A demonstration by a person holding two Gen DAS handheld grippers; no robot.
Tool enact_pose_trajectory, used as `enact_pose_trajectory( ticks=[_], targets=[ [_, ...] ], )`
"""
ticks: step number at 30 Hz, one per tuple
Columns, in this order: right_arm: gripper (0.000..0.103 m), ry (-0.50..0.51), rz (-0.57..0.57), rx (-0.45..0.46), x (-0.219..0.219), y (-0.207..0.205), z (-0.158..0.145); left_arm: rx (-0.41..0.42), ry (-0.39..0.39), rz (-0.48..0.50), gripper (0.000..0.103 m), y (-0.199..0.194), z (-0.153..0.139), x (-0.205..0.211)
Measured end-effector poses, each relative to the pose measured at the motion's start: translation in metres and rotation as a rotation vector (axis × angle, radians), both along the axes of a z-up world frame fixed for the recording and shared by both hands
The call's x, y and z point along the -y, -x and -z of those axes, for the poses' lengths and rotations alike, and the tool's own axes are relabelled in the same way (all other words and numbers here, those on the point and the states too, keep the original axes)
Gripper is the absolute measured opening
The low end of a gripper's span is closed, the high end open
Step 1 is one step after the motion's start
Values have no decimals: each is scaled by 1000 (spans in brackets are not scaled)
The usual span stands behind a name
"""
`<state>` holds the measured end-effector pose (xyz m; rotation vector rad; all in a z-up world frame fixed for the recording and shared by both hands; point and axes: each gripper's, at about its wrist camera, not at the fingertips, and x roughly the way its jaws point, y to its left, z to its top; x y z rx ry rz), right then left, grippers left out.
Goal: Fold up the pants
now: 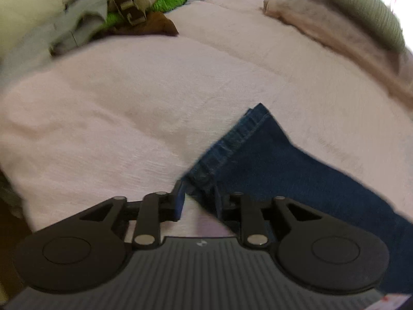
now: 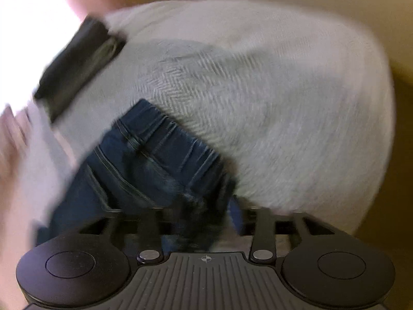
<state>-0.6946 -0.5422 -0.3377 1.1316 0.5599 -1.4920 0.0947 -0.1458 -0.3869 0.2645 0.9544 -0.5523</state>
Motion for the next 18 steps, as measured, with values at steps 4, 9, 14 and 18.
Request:
enact_pose_trajectory(
  ticks=[4, 9, 14, 18],
  targets=[
    [45, 130, -279, -332, -2, -41, -30, 81, -47, 228, 19, 49, -31, 38],
    [45, 183, -514, -286, 21, -57, -31, -18, 52, 634, 19, 149, -49, 144],
    [46, 218, -603, -222, 60, -52, -21, -255, 167, 980, 33, 262, -47, 259],
    [46, 165, -628, -120, 94, -39, -5, -349, 174, 1175, 43, 335, -42, 321]
  ],
)
